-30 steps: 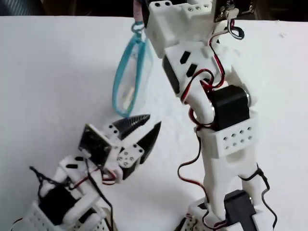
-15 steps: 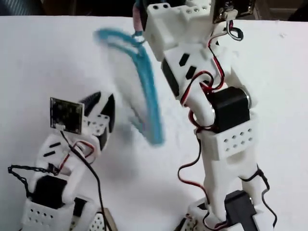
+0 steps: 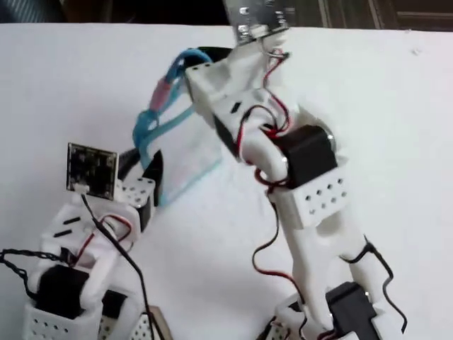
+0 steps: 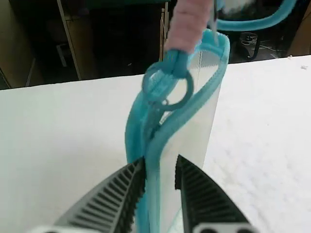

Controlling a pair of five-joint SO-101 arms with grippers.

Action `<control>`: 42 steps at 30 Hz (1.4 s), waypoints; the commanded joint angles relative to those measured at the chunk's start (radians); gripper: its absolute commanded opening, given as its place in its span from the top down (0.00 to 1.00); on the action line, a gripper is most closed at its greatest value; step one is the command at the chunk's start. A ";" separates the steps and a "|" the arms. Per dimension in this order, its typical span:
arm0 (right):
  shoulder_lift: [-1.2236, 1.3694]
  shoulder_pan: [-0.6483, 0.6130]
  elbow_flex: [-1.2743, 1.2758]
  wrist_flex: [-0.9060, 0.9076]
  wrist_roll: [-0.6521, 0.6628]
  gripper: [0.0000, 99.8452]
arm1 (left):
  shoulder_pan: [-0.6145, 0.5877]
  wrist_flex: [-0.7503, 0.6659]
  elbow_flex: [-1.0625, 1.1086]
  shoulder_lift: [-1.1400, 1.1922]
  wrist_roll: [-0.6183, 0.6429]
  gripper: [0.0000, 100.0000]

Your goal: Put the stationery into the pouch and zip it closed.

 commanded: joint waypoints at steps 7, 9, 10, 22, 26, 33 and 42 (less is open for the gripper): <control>-0.050 0.027 0.014 -0.004 0.011 0.98 | -0.153 0.112 -0.091 0.005 -0.002 0.84; -0.050 0.027 0.014 -0.004 0.011 0.98 | -0.163 0.173 -0.118 0.005 0.018 0.78; -0.050 0.027 0.014 -0.004 0.009 0.98 | -0.163 0.204 -0.132 0.005 0.049 0.75; -0.059 0.027 0.014 -0.004 0.009 0.98 | -0.062 0.029 -0.054 0.012 0.127 0.72; -0.061 0.035 0.009 -0.004 0.009 0.98 | -0.065 -0.164 0.041 0.012 0.126 0.76; -0.061 0.033 0.009 -0.004 0.003 0.98 | -0.045 -0.287 0.081 0.012 0.160 0.82; -0.053 0.038 0.014 -0.071 0.003 0.98 | 0.053 -0.282 0.084 0.012 0.031 0.96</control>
